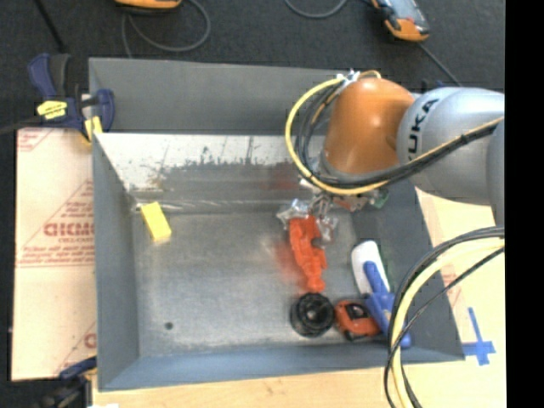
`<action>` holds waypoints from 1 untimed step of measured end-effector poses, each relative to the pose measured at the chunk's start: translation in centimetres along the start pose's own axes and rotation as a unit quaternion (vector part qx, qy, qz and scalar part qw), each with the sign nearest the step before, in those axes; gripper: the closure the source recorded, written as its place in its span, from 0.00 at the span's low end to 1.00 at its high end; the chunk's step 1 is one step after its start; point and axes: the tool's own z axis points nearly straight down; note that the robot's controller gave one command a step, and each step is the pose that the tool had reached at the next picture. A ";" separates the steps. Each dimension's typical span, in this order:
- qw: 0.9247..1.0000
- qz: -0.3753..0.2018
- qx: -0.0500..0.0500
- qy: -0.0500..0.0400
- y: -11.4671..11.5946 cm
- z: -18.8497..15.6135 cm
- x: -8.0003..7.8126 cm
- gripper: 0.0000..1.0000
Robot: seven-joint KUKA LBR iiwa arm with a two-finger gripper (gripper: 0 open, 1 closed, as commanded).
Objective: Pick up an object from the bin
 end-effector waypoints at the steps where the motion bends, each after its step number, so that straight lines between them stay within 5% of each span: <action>1: 1.000 0.000 -0.001 0.000 0.1 -0.3 0.1 1.00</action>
Offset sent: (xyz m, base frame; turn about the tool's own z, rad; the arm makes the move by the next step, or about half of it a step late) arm -0.0001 0.0001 0.0997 0.0000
